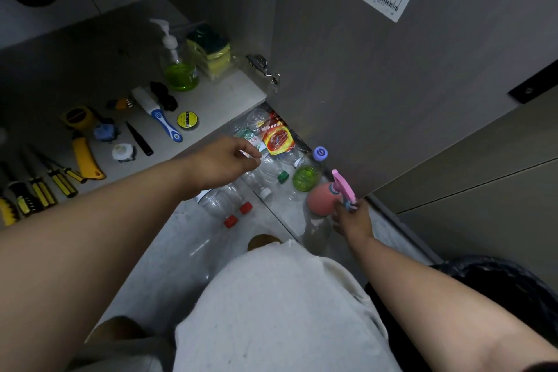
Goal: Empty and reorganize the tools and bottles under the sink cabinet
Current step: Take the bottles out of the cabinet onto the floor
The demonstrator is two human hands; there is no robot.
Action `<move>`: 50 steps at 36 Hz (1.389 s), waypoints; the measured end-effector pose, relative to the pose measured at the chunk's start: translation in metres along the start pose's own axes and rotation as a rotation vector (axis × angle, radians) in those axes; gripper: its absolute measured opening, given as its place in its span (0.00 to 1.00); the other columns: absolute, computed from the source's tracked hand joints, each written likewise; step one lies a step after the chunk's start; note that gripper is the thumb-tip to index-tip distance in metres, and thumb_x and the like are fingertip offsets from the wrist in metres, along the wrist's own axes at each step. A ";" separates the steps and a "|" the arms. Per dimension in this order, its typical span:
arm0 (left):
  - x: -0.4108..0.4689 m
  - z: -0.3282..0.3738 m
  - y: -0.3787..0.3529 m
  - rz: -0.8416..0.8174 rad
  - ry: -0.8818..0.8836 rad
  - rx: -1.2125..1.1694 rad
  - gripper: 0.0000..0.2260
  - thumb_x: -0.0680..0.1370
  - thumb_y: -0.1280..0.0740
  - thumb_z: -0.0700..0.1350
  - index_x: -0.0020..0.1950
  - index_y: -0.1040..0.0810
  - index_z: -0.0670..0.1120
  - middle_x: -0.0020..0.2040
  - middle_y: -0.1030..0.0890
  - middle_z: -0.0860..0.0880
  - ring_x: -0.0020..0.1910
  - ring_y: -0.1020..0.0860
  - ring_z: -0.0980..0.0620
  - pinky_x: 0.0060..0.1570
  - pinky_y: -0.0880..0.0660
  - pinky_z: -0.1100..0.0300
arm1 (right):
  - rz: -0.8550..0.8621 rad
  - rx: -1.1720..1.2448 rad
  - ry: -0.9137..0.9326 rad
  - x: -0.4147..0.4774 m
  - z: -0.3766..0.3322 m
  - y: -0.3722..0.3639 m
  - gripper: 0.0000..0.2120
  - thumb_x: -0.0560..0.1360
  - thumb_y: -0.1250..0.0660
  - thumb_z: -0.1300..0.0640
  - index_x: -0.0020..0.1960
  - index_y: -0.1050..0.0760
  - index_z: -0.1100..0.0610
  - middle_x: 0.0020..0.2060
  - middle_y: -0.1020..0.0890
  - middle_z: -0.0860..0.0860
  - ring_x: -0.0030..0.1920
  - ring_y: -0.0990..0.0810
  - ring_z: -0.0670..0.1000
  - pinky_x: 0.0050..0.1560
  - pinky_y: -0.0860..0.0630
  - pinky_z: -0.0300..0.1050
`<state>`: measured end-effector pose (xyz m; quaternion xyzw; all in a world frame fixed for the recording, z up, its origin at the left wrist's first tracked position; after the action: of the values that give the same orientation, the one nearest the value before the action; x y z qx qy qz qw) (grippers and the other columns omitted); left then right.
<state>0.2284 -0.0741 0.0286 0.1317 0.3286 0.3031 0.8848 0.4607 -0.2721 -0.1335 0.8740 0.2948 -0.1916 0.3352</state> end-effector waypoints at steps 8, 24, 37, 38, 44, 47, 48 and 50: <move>0.002 -0.009 0.006 -0.006 0.023 -0.009 0.04 0.81 0.32 0.49 0.49 0.19 0.57 0.59 0.20 0.52 0.53 0.22 0.58 0.48 0.28 0.60 | -0.191 0.475 -0.051 -0.011 -0.012 -0.015 0.16 0.83 0.37 0.55 0.70 0.30 0.49 0.61 0.21 0.59 0.49 0.18 0.58 0.37 0.21 0.46; -0.013 0.001 0.014 0.022 0.008 0.036 0.03 0.81 0.33 0.50 0.51 0.20 0.58 0.60 0.19 0.52 0.57 0.21 0.54 0.59 0.24 0.56 | -0.313 0.185 -0.428 -0.024 0.001 -0.027 0.09 0.80 0.36 0.64 0.59 0.30 0.64 0.42 0.24 0.62 0.26 0.20 0.54 0.28 0.20 0.43; -0.027 -0.054 0.097 0.184 0.037 0.285 0.07 0.81 0.34 0.47 0.58 0.20 0.51 0.57 0.18 0.51 0.55 0.20 0.52 0.57 0.21 0.53 | -0.731 -0.301 0.260 -0.038 -0.173 -0.135 0.07 0.79 0.32 0.55 0.57 0.22 0.54 0.54 0.18 0.55 0.56 0.18 0.52 0.55 0.18 0.50; -0.025 -0.062 0.105 0.214 0.045 0.266 0.07 0.81 0.34 0.47 0.58 0.19 0.50 0.57 0.18 0.50 0.55 0.20 0.52 0.59 0.21 0.51 | -0.710 -0.336 0.317 -0.038 -0.188 -0.147 0.08 0.78 0.31 0.57 0.56 0.22 0.53 0.53 0.18 0.56 0.54 0.18 0.52 0.56 0.18 0.52; -0.006 -0.111 0.140 0.395 0.051 0.070 0.06 0.81 0.34 0.42 0.52 0.19 0.51 0.53 0.17 0.51 0.55 0.19 0.53 0.60 0.23 0.56 | -0.621 -0.441 0.603 -0.029 -0.279 -0.211 0.18 0.76 0.27 0.55 0.63 0.27 0.51 0.54 0.23 0.54 0.51 0.18 0.56 0.55 0.18 0.58; 0.004 -0.130 0.149 0.479 0.045 -0.071 0.08 0.81 0.35 0.40 0.49 0.19 0.52 0.50 0.16 0.50 0.53 0.18 0.52 0.58 0.22 0.55 | -0.554 -0.444 0.698 -0.025 -0.323 -0.243 0.22 0.76 0.28 0.54 0.67 0.30 0.53 0.58 0.24 0.54 0.49 0.19 0.54 0.54 0.17 0.56; 0.007 -0.137 0.151 0.510 0.043 -0.106 0.09 0.81 0.34 0.40 0.48 0.19 0.53 0.49 0.16 0.50 0.51 0.18 0.52 0.57 0.22 0.55 | -0.542 -0.423 0.732 -0.025 -0.337 -0.254 0.21 0.77 0.28 0.54 0.66 0.31 0.54 0.58 0.23 0.54 0.49 0.18 0.54 0.53 0.18 0.55; 0.010 -0.149 0.153 0.557 0.027 -0.153 0.12 0.80 0.34 0.39 0.44 0.20 0.56 0.46 0.16 0.53 0.48 0.19 0.57 0.53 0.22 0.58 | -0.520 -0.381 0.814 -0.027 -0.363 -0.274 0.19 0.77 0.29 0.50 0.65 0.28 0.53 0.55 0.20 0.53 0.50 0.17 0.56 0.51 0.18 0.55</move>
<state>0.0673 0.0564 -0.0216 0.1454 0.2678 0.5602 0.7703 0.3140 0.1358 0.0062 0.6992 0.6385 0.1440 0.2877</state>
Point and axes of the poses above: each hand's wrist, its own x-axis towards the middle knuckle, its own y-axis out of the back of the hand, z = x × y, the point moved 4 cm from there along x, towards the middle knuckle
